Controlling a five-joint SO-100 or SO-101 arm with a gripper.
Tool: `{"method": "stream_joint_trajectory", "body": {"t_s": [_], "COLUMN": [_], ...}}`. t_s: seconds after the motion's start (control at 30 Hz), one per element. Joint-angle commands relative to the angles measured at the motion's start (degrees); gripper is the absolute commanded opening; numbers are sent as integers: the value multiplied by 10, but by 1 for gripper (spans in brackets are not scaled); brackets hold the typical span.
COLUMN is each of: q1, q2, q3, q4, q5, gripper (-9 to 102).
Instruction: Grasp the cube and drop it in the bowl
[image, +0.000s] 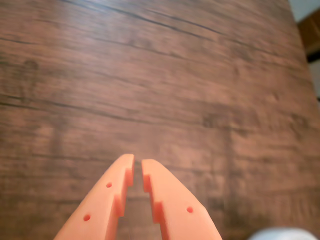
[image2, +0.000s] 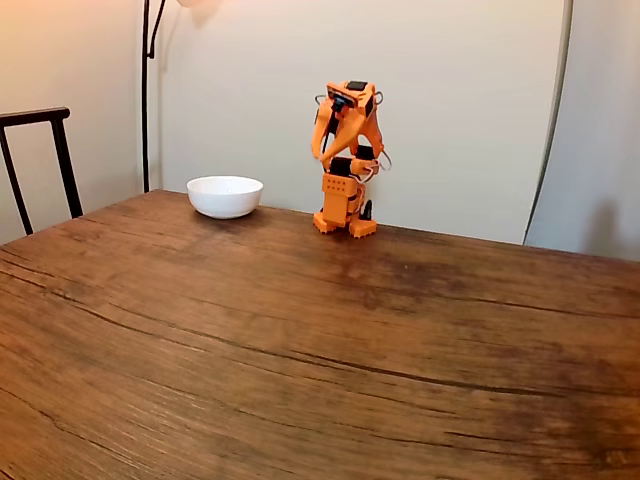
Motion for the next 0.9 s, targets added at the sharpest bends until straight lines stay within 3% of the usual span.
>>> {"method": "stream_joint_trajectory", "body": {"t_s": [0.0, 0.17, 0.43, 0.87], "q1": [-28, -33, -31, -28], "q2": [-1, -1, -1, -2], "q3": [50, 149, 266, 338], "q4": [-75, -131, -134, -134], "q5": [-3, -23, -82, -81], "gripper": [0, 0, 0, 0]}}
